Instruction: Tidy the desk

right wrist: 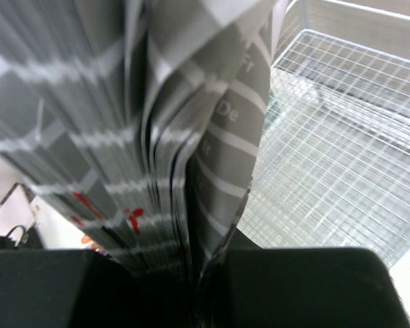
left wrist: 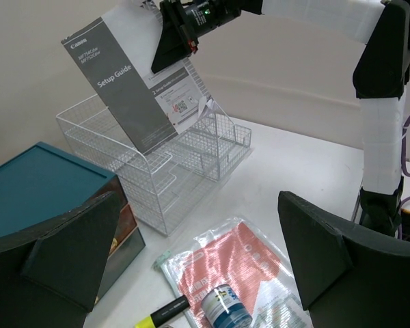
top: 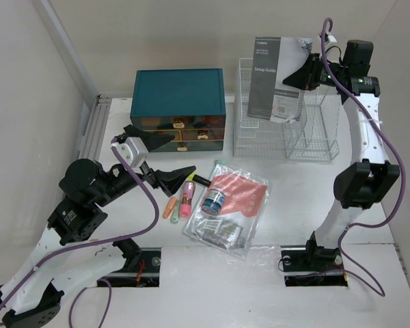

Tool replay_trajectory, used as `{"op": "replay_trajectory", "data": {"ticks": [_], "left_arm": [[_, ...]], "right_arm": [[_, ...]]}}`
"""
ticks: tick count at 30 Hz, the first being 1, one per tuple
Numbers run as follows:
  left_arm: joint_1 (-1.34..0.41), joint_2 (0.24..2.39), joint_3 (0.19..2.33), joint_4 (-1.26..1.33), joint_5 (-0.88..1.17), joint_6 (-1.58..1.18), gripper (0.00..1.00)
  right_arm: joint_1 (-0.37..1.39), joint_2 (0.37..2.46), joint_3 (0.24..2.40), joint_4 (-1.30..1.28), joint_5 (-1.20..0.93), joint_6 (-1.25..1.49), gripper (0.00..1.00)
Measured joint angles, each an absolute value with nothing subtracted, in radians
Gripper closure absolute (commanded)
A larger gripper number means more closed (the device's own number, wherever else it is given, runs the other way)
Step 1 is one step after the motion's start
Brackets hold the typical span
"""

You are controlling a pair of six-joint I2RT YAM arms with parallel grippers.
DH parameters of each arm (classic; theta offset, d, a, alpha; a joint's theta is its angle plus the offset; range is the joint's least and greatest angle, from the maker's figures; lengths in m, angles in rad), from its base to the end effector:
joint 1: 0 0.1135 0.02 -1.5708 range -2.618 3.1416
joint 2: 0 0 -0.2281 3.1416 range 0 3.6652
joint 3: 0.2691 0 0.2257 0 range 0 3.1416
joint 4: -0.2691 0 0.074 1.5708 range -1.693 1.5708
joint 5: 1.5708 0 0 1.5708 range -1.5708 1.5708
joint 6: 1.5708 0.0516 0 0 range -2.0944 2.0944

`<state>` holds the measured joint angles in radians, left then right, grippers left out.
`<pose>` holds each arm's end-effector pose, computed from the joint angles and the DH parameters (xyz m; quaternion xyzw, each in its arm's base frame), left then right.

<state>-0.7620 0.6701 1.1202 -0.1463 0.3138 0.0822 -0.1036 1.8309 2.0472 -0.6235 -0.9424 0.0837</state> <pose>0.0819 -0.1002 0.4407 0.3544 0.4818 -0.3526 0.7197 0.3764 0.0028 0.3979 -0.1787 0.7645 0.3744 0.4934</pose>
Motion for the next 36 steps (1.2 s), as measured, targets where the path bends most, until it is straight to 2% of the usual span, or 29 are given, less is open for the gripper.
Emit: {"op": "replay_trajectory", "data": {"ticks": [7,22,24,26,29,30,31,33,36], "left_arm": [[-0.762,0.67,1.12,-0.146,0.314,0.085,0.0],[-0.762,0.67,1.118,-0.146,0.314,0.089,0.0],[-0.762,0.67,1.118,-0.146,0.314,0.089,0.0],[-0.762,0.67,1.116,-0.146,0.314,0.089,0.0],[-0.762,0.67,1.111,-0.146,0.314,0.089,0.0],[-0.762,0.67,1.111,-0.146,0.314,0.089,0.0],[-0.762,0.67,1.11,-0.146,0.314,0.089,0.0],[-0.762,0.67,1.11,-0.146,0.314,0.089,0.0],[-0.762,0.67,1.11,-0.146,0.314,0.089,0.0]], "right_arm": [[-0.099,1.88,2.045,-0.546,-1.03,0.14,1.0],[-0.07,1.925,2.025,-0.391,-1.077,0.217,1.0],[-0.07,1.932,2.025,-0.384,-1.077,0.219,0.96],[-0.07,1.935,2.025,-0.38,-1.077,0.221,0.9],[-0.07,1.938,2.025,-0.376,-1.076,0.226,0.71],[-0.07,1.939,2.025,-0.373,-1.076,0.228,0.59],[-0.069,1.94,2.026,-0.373,-1.076,0.231,0.53],[-0.065,1.94,2.026,-0.369,-1.073,0.238,0.33],[-0.056,1.94,2.026,-0.366,-1.063,0.24,0.19]]}}
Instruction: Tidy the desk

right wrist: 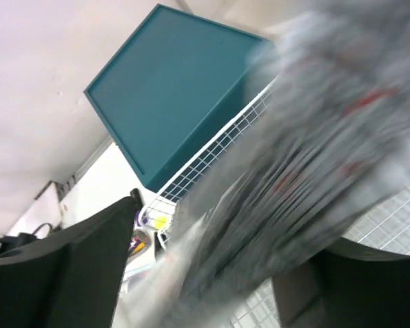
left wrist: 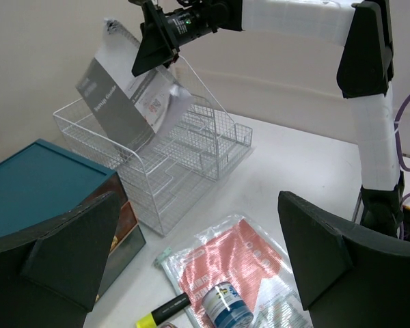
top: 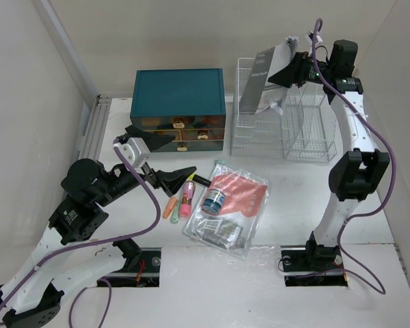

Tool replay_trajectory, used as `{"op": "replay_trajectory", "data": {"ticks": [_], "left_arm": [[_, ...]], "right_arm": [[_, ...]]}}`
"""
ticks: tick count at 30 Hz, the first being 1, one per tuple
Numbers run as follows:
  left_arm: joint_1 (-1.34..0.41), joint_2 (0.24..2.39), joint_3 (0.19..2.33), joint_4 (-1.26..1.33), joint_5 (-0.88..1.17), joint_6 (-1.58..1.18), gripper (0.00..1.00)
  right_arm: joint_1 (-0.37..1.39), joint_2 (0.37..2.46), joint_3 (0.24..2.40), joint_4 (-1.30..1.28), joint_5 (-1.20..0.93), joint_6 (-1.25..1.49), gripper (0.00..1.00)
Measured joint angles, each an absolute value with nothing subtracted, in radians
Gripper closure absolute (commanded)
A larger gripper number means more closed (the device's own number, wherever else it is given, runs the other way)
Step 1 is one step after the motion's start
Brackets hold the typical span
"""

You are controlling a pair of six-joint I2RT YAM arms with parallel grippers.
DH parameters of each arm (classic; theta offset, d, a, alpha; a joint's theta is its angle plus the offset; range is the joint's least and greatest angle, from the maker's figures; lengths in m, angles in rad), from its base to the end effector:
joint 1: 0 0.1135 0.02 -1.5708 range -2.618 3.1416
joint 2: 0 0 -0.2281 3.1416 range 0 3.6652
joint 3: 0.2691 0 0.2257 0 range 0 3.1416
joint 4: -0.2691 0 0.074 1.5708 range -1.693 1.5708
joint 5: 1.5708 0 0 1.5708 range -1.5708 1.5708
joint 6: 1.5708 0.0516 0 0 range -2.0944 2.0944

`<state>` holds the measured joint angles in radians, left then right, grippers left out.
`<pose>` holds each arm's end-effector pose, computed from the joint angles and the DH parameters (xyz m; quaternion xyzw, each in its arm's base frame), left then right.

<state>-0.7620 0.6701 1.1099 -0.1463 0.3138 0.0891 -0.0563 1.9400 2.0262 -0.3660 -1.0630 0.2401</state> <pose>0.0833 -0.1015 0.4377 0.3573 0.4845 -0.3497 0.7178 0.4110 0.0220 0.3774 -0.1999 0.7261 0.4507 0.4793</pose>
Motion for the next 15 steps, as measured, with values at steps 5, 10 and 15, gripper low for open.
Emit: {"op": "replay_trajectory", "data": {"ticks": [5,10,15], "left_arm": [[-0.762,0.67,1.105,-0.146,0.314,0.089,0.0],[-0.762,0.67,1.104,-0.146,0.315,0.089,0.0],[-0.762,0.67,1.104,-0.146,0.319,0.089,0.0]], "right_arm": [[-0.054,1.94,2.026,-0.369,-1.03,0.24,0.06],[-0.061,1.94,2.027,-0.368,-0.968,0.221,0.05],[-0.073,1.924,2.027,-0.411,-0.868,0.169,0.05]]}}
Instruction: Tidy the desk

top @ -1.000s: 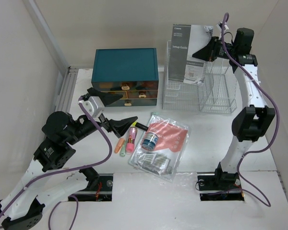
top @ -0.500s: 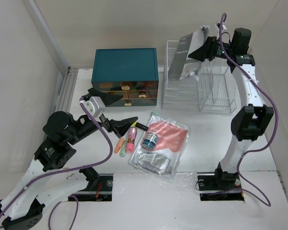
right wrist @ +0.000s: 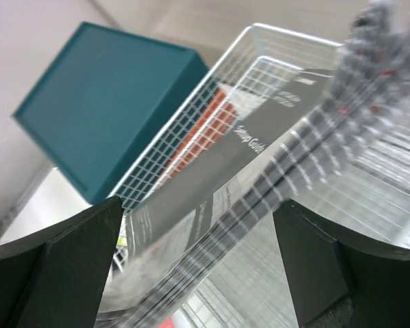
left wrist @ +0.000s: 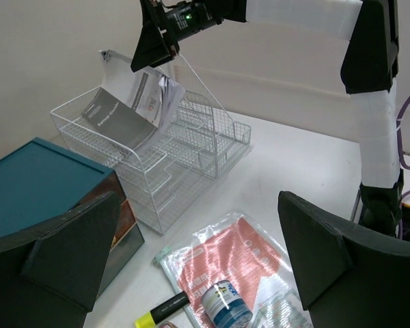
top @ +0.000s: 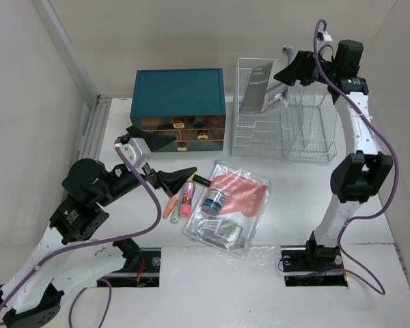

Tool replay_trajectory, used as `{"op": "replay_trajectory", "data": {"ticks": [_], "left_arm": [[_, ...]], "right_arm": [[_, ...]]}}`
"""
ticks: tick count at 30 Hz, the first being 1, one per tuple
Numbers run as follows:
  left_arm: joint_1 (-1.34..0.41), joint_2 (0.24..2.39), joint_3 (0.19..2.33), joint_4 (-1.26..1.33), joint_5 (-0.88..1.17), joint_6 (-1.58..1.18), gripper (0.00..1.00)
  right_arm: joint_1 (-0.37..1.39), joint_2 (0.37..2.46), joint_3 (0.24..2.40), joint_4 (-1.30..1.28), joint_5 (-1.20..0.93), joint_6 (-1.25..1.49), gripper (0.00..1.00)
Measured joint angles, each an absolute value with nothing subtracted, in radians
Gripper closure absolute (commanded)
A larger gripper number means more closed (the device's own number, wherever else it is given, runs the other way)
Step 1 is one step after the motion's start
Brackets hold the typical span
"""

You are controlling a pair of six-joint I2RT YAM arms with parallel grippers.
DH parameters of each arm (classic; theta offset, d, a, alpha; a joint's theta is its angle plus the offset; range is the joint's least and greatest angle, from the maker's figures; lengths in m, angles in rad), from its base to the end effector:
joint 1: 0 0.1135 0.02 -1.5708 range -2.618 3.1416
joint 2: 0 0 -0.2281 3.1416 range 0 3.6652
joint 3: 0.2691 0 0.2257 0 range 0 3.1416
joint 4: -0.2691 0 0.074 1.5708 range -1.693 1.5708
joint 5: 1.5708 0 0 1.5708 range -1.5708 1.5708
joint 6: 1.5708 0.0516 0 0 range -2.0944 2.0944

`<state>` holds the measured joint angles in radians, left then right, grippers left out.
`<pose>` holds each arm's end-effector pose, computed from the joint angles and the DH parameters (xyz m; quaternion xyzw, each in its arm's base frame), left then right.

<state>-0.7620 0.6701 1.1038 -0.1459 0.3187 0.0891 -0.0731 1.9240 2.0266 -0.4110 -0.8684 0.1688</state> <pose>0.0839 -0.1024 0.4360 0.3597 0.4856 -0.3508 0.7154 0.4132 0.0092 0.3769 -0.1581 0.7570 0.3648 0.5185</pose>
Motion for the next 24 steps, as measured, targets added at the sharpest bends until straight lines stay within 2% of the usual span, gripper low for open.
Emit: {"op": "replay_trajectory", "data": {"ticks": [13,17,20,22,23,24], "left_arm": [[-0.762,0.67,1.104,-0.146,0.329,0.089,0.0],[-0.762,0.67,1.102,-0.146,0.332,0.088,0.0],[-0.762,0.669,1.083,-0.131,0.336,0.084,0.0],[-0.762,0.669,1.061,-0.119,0.338,0.072,0.0],[-0.762,0.669,1.046,-0.113,0.339,0.065,0.05],[-0.762,0.669,1.032,-0.11,0.339,0.059,0.1]], "right_arm": [[-0.086,1.745,1.994,-0.439,-0.722,0.055,0.05],[-0.086,1.73,1.962,-0.45,-0.669,0.017,0.1],[-0.082,1.718,1.927,-0.476,-0.626,-0.033,0.22],[-0.081,1.694,1.884,-0.492,-0.625,-0.094,0.55],[-0.078,1.671,1.85,-0.509,-0.645,-0.131,0.7],[-0.075,1.646,1.817,-0.532,-0.676,-0.172,0.81]]}}
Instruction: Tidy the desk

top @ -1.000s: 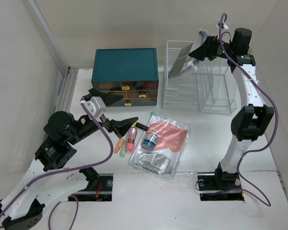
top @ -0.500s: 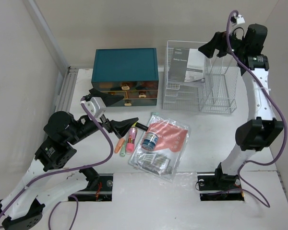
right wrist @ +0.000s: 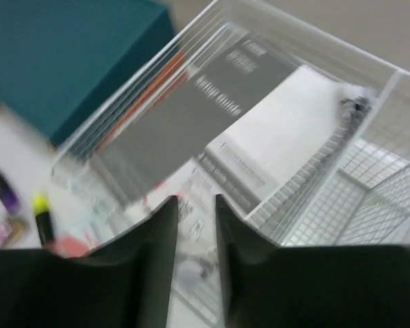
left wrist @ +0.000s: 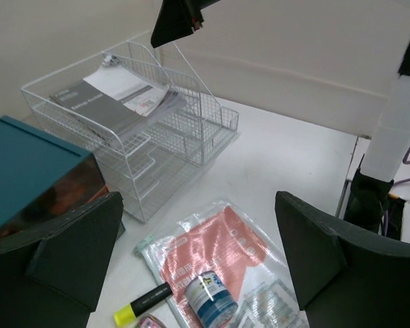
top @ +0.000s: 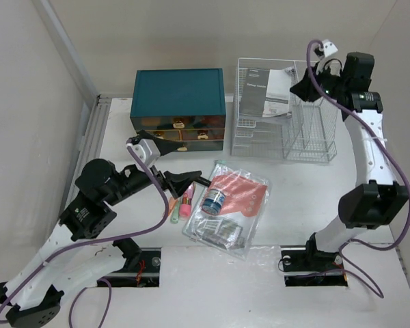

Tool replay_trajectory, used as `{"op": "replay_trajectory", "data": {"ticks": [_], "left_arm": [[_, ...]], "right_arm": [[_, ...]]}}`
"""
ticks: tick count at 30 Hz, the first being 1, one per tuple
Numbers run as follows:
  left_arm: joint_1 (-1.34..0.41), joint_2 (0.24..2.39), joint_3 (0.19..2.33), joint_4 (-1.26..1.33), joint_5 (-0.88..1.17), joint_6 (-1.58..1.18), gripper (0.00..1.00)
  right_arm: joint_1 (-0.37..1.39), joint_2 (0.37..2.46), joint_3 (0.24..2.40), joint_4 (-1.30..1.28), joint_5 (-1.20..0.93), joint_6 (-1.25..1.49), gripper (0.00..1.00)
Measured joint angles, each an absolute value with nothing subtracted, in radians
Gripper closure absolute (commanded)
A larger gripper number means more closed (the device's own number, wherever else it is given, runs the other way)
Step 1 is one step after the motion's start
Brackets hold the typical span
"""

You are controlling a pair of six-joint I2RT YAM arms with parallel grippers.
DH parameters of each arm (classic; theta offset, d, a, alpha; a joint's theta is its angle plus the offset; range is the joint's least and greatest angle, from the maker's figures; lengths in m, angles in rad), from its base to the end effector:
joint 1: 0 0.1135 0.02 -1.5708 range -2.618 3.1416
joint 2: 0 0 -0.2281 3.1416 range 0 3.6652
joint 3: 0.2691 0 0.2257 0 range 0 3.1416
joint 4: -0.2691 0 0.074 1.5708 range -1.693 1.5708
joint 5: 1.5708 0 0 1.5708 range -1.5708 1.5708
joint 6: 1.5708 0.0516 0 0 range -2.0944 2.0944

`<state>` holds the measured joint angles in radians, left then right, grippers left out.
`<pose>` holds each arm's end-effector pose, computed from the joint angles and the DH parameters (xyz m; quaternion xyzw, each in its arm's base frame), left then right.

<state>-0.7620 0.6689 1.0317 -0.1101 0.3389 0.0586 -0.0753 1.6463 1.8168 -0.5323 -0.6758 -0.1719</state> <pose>0.0908 -0.1104 0.4189 0.3630 0.5003 -0.3654 0.6960 0.3498 0.0060 0.3966 -0.2257 0.7663 0.2046 0.5657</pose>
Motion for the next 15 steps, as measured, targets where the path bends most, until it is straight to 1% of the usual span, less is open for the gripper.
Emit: {"op": "replay_trajectory", "data": {"ticks": [1,2,3,4,5,6,7,8,9,12,13,14,15], "left_arm": [[-0.762,0.669,1.013,-0.099,0.339,0.042,0.15],[-0.762,0.664,0.991,-0.087,0.336,0.025,0.19],[-0.762,0.658,0.959,-0.074,0.327,0.007,0.33],[-0.762,0.649,0.925,-0.066,0.317,-0.019,0.38],[-0.762,0.638,0.891,-0.06,0.303,-0.046,0.44],[-0.762,0.63,0.852,-0.049,0.285,-0.073,0.48],[-0.762,0.62,0.812,-0.038,0.266,-0.103,0.56],[-0.762,0.611,0.778,-0.035,0.25,-0.129,0.63],[-0.762,0.603,0.741,-0.033,0.23,-0.164,0.68],[-0.762,0.596,0.659,-0.031,0.179,-0.257,0.7],[-0.762,0.598,0.638,-0.026,0.168,-0.287,0.67],[-0.762,0.603,0.621,-0.022,0.156,-0.317,0.62],[-0.762,0.609,0.609,-0.019,0.147,-0.338,0.6]], "right_arm": [[-0.068,1.613,1.779,-0.557,-0.704,-0.228,0.87],[-0.059,1.578,1.742,-0.585,-0.73,-0.281,0.87],[-0.047,1.533,1.697,-0.608,-0.759,-0.336,0.85],[-0.031,1.479,1.641,-0.62,-0.788,-0.4,0.6],[-0.014,1.412,1.573,-0.623,-0.809,-0.455,0.49],[0.006,1.341,1.499,-0.625,-0.827,-0.506,0.32],[0.027,1.264,1.42,-0.617,-0.846,-0.553,0.11],[0.047,1.182,1.343,-0.613,-0.859,-0.591,0.01],[0.069,1.105,1.267,-0.61,-0.873,-0.632,0.01],[0.145,0.941,1.1,-0.602,-0.897,-0.713,0.01],[0.173,0.919,1.067,-0.601,-0.902,-0.73,0.01],[0.203,0.916,1.042,-0.595,-0.905,-0.738,0.01],[0.229,0.925,1.019,-0.588,-0.903,-0.741,0.01]]}}
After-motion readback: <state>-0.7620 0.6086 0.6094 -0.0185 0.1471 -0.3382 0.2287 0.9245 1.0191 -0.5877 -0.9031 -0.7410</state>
